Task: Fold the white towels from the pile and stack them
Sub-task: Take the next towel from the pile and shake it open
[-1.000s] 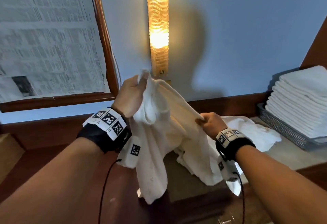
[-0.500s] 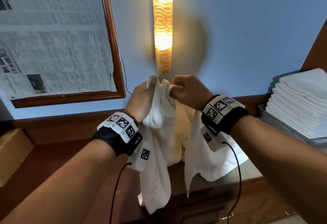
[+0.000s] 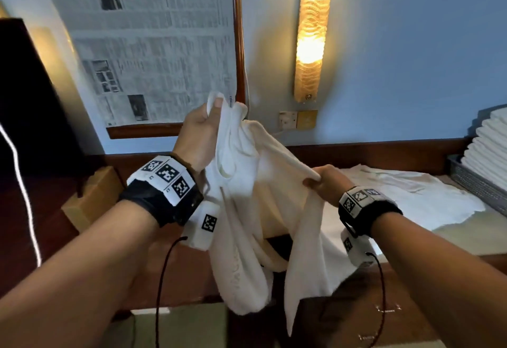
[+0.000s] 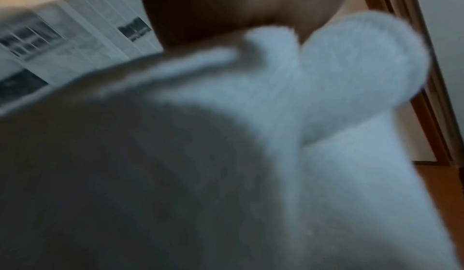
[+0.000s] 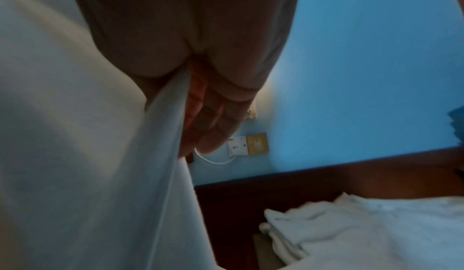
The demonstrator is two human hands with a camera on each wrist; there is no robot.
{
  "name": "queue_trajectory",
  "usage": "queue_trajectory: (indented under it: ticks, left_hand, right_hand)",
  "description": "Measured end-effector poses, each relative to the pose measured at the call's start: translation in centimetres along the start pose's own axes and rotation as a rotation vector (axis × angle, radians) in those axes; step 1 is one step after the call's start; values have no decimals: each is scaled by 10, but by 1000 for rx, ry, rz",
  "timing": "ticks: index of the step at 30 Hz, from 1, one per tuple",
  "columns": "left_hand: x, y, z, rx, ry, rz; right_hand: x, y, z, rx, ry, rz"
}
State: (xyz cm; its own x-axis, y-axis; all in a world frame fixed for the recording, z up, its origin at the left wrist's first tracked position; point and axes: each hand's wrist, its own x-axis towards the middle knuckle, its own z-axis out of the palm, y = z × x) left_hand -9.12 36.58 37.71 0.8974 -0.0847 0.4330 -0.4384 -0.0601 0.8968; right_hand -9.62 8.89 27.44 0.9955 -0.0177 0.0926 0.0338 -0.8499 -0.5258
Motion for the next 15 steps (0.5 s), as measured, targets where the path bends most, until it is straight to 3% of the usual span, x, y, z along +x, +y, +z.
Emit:
queue_trajectory:
  ticks: [4,11,15]
  left_hand:
    - [-27,-9,-39,23,-19,-58]
    - [-78,-13,-45,11,-183,-134]
    - [-83,-2,-56,-107,-183,-227]
  right_hand:
    - [-15,-38,19,33,-62,2]
    - [-36,-163,8,5,107,-403]
    - [-54,-193,-1,-25,160,-435]
